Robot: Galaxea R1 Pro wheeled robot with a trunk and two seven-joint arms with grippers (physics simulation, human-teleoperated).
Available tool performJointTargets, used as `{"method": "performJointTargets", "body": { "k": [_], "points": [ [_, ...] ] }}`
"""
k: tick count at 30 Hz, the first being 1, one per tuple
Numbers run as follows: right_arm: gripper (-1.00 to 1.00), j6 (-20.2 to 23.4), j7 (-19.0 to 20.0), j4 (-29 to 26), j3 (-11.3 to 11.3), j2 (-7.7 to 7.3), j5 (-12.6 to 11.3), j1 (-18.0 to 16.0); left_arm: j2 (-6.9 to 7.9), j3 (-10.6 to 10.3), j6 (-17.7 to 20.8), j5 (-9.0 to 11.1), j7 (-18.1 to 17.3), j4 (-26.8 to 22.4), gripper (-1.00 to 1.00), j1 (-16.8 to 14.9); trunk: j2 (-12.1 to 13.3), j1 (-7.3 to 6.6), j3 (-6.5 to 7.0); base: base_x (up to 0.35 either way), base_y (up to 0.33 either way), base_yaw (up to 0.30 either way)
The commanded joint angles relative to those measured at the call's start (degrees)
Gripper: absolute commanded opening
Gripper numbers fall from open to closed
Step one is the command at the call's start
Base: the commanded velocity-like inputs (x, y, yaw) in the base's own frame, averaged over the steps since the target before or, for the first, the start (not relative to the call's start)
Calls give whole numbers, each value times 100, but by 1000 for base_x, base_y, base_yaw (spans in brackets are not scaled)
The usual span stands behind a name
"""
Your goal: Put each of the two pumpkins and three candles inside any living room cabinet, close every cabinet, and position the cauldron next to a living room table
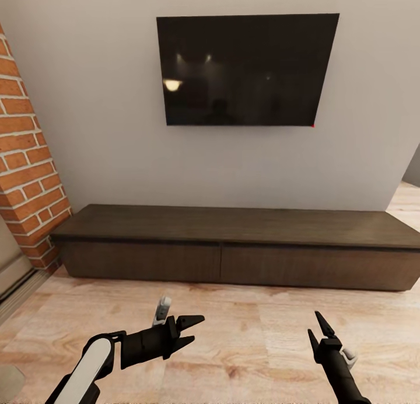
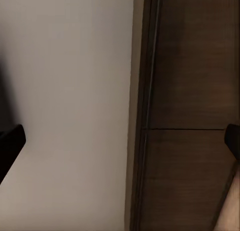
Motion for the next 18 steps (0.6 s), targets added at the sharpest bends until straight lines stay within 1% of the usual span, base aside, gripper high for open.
{"method": "performJointTargets", "body": {
  "k": [1,16,18],
  "points": [
    [100,58,13,3,-3,1,-59,-3,3,-5,8,-21,-29,-2,100,-3,-44,21,-24,0,0,0],
    [100,45,15,3,6,8,-56,-3,2,-14,12,-19,-29,-24,100,-4,-645,351,-293,0,0,0],
    [100,42,19,3,8,8,-57,-3,4,-15,13,-19,-34,-27,100,-3,-648,356,-337,0,0,0]
  ]
}}
